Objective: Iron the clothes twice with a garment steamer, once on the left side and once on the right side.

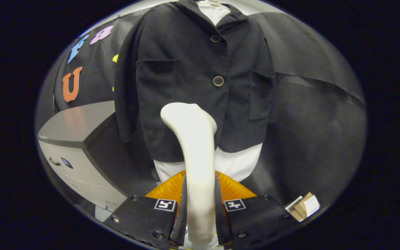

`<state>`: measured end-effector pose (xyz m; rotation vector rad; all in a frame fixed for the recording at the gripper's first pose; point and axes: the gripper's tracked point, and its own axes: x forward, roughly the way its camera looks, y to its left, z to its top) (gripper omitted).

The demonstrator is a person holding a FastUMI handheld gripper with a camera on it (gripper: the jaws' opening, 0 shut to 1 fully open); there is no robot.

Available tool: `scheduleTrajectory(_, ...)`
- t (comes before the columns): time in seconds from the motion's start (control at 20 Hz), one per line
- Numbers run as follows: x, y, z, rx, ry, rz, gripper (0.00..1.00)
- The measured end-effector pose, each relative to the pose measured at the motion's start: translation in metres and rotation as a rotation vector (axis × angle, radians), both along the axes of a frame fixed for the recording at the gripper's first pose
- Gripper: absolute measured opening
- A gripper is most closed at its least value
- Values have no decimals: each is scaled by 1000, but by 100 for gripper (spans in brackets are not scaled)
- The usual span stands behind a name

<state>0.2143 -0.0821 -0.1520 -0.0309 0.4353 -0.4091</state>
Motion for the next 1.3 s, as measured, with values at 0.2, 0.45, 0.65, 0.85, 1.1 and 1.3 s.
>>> scheduleTrajectory(0.2,-3,0,-8,9,46,-12,37)
scheduleTrajectory(0.45,-14,1,-43,15,97,-30,37)
scheduleTrajectory(0.65,-23,9,-31,38,77,-57,37)
scheduleTrajectory(0.85,-49,13,24,43,-23,-68,37)
scheduleTrajectory(1.1,-99,-5,122,6,-180,-122,37)
scheduleTrajectory(1.3,-118,-28,214,-26,-360,-128,37)
